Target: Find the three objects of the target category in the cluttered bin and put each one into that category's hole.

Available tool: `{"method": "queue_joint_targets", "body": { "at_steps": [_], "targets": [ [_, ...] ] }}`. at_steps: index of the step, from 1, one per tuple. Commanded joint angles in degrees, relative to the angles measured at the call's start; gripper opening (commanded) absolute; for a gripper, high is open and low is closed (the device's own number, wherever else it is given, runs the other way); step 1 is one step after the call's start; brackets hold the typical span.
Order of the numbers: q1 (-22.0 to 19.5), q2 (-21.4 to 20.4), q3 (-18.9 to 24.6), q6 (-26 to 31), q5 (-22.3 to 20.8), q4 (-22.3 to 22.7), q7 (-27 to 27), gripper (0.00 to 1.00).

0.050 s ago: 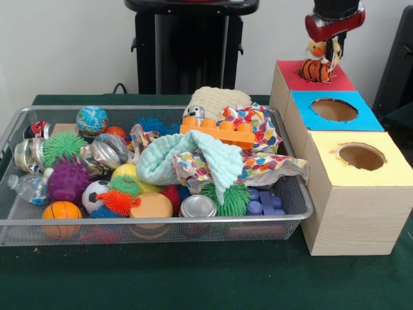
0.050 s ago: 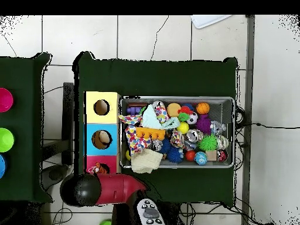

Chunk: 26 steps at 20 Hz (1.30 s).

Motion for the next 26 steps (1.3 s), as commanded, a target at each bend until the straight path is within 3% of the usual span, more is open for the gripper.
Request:
{"method": "queue_joint_targets", "body": {
  "at_steps": [1, 16, 26],
  "targets": [
    [-0.4, 2.9, -1.8, 1.8, 1.8, -5.9, 11.8, 0.0],
    [-1.5, 2.9, -2.1, 1.5, 0.6, -5.1, 9.9, 0.0],
    [-1.9, -1.1, -2.2, 7.6, 1.2, -5.2, 9.9, 0.0]
  ]
}}
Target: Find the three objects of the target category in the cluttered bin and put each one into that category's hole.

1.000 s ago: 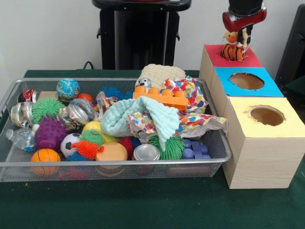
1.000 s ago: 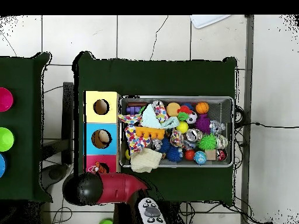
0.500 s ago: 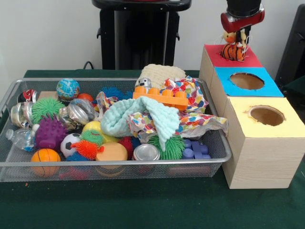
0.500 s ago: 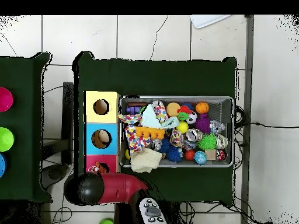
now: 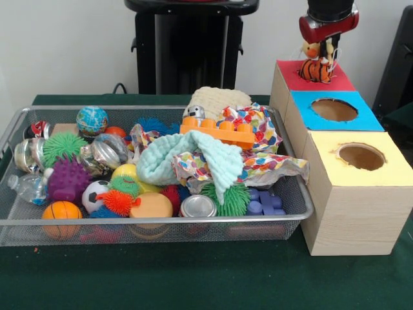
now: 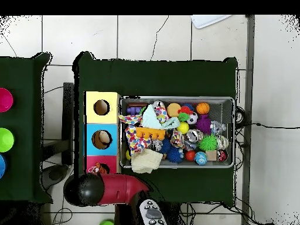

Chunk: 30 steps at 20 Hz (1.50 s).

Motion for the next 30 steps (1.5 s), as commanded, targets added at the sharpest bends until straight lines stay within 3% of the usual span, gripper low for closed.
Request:
{"method": "queue_joint_targets", "body": {
  "at_steps": [1, 16, 30],
  "targets": [
    [-2.0, -1.7, -0.9, 7.7, 1.2, -5.2, 9.8, 0.0],
    [-4.5, -5.0, 0.2, 13.5, 1.3, -5.8, 8.7, 0.0],
    [-5.0, -3.7, 0.2, 15.4, 1.2, -8.9, 9.5, 0.0]
  ]
}}
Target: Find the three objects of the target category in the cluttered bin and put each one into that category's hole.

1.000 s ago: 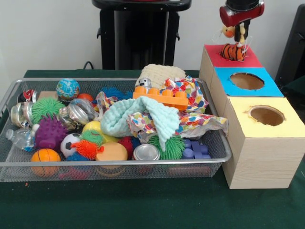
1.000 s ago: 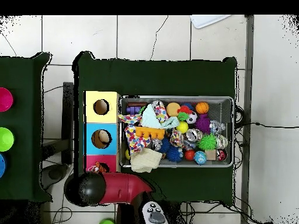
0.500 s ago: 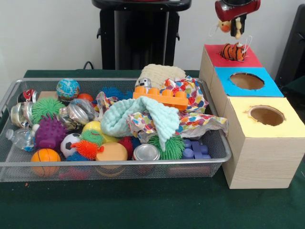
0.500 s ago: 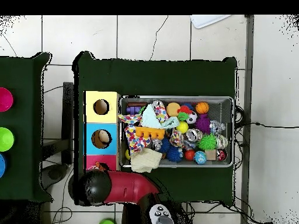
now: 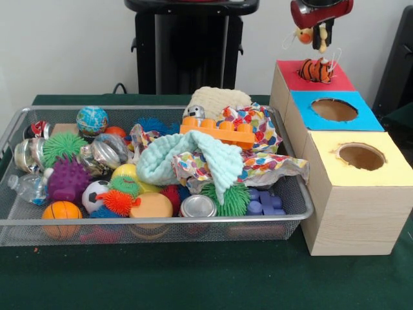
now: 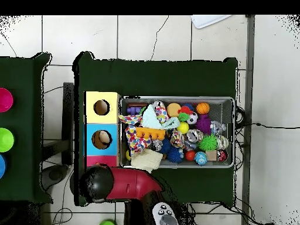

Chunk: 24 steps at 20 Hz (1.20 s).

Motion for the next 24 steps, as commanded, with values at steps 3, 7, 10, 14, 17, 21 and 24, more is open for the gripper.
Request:
{"method": "queue_joint_targets", "body": {
  "at_steps": [3, 7, 10, 14, 17, 21, 24],
  "targets": [
    [-1.1, 1.3, 0.0, 5.4, 1.1, -7.5, 9.8, 0.0],
    [-0.9, 1.6, 0.3, 4.3, 1.4, -7.1, 9.9, 0.0],
    [-0.9, 1.8, 0.2, 3.9, 1.2, -7.1, 9.8, 0.0],
    [-1.1, 2.3, 0.0, 3.2, 0.7, -7.0, 9.3, 0.0],
    [-1.4, 2.4, 0.0, 2.8, 0.3, -6.8, 8.8, 0.0],
    [-1.8, 2.8, 0.0, 2.4, 0.0, -6.9, 8.2, 0.0],
    [-2.3, 2.5, 0.1, 1.2, -0.1, -5.5, 7.9, 0.0]
  ]
}}
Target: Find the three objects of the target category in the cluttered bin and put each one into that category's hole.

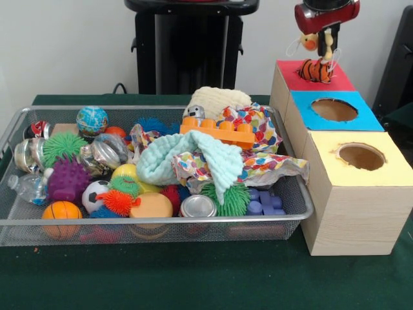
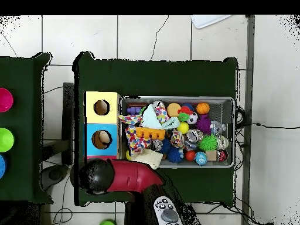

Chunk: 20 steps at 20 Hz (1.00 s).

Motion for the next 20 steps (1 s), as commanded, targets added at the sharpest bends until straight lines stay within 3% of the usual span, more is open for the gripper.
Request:
{"method": "queue_joint_targets", "body": {
  "at_steps": [1, 13, 20],
  "targets": [
    [-2.1, 1.8, 0.1, 0.7, -0.1, -2.3, 7.8, 0.0],
    [-2.5, 3.7, 0.4, -2.7, -0.8, -1.2, 7.7, 0.0],
    [-2.1, 6.9, 0.6, -6.4, -1.2, -1.5, 8.0, 0.0]
  ]
}}
